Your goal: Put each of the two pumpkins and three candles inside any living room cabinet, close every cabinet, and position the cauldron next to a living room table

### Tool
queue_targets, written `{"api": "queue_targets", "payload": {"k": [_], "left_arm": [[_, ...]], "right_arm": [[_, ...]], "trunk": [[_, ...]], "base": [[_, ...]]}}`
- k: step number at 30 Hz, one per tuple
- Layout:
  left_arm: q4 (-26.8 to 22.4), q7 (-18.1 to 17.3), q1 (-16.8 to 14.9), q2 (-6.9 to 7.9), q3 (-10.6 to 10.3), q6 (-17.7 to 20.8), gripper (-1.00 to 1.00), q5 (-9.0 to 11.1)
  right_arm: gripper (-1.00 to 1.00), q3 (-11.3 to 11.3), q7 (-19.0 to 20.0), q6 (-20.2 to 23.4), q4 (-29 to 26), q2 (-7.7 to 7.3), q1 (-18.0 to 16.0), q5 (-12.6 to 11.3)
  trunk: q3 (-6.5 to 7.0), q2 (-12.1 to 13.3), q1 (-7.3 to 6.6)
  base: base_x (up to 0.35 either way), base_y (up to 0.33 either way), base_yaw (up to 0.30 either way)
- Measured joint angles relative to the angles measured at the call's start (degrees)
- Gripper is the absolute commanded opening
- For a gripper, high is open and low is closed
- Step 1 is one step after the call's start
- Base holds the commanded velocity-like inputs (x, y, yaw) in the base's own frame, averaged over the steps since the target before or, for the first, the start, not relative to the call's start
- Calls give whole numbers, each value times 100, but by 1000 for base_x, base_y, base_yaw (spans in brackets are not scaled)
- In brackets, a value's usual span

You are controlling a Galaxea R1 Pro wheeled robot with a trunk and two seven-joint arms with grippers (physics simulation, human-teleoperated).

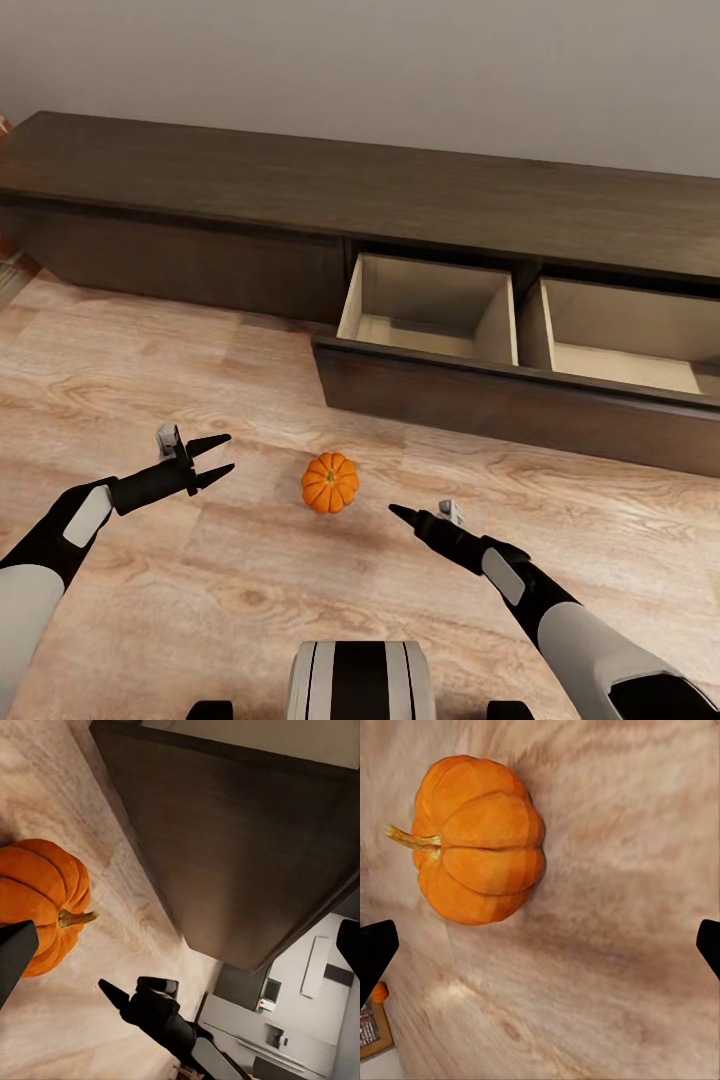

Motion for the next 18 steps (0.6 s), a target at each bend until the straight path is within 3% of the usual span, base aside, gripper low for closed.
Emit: {"api": "queue_targets", "payload": {"k": [7, 18], "left_arm": [[44, 0, 0, -4, 0, 0, 100, 2], [173, -1, 0, -4, 5, 0, 100, 7]], "right_arm": [[100, 4, 38, -4, -50, 1, 0, 0], [100, 4, 45, -5, -46, 3, 1, -9]], "trunk": [[0, 0, 0], [0, 0, -1]], "base": [[0, 37, 0], [47, 242, 0]]}}
